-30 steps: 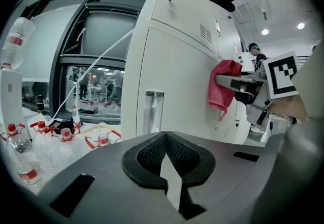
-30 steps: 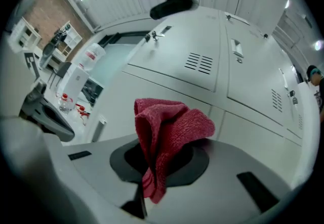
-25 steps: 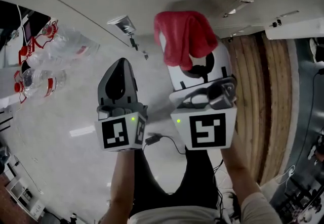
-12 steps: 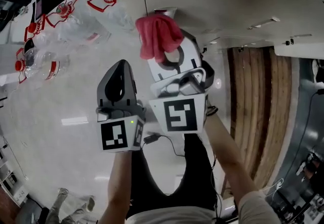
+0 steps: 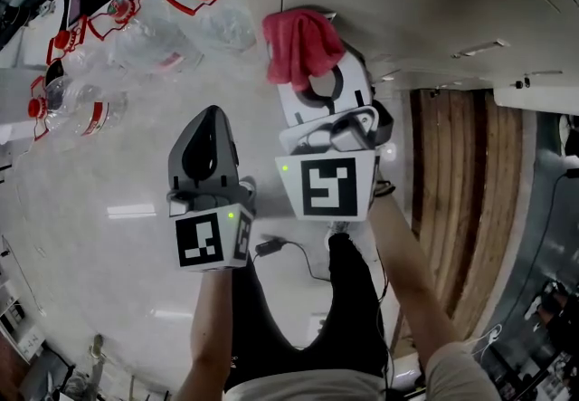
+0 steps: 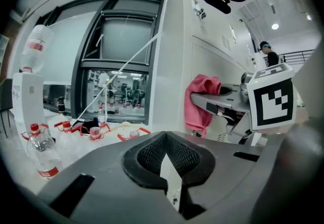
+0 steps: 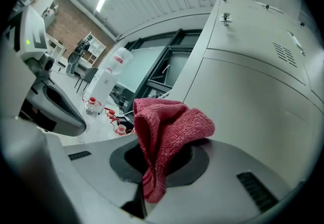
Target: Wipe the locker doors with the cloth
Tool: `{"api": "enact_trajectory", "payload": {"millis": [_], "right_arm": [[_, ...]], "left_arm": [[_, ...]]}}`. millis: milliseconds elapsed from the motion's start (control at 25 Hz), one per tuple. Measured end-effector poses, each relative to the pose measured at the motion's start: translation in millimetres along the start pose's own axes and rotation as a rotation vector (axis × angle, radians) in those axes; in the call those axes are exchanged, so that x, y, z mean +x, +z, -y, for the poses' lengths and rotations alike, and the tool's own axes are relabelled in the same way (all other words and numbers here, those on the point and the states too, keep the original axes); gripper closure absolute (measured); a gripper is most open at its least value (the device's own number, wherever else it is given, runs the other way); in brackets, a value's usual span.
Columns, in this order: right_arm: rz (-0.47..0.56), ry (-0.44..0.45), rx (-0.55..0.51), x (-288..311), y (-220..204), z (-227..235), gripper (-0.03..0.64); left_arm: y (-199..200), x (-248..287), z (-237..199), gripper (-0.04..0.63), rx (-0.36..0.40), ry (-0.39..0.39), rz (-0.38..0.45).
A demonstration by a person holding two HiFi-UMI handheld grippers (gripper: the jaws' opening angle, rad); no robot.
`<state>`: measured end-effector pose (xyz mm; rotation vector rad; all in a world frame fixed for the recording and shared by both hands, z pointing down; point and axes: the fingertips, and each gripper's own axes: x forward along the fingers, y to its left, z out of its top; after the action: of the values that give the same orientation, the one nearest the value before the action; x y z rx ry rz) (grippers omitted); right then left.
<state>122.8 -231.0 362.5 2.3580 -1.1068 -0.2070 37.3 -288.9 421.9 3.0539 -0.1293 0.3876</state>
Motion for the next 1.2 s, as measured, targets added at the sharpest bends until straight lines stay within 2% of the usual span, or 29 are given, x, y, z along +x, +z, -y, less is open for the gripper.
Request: {"api": "enact_trajectory", "payload": {"millis": [320,800,1200], "right_arm": [[-0.022,-0.013,-0.022,-13,-15,21,0.586],[-0.082,-0.104,-0.038,-47,-60,84,0.586],[-0.170,-0.221,-0.051,-87,-107,152,0.586]], "left_arm": [[-4,11,26,0.578,0.006,-0.038,-0.012],[-8,38,80,0.578,0.014,-0.107,-0.026],[-9,61,126,0.578,0.024,-0.166,-0.031]]}}
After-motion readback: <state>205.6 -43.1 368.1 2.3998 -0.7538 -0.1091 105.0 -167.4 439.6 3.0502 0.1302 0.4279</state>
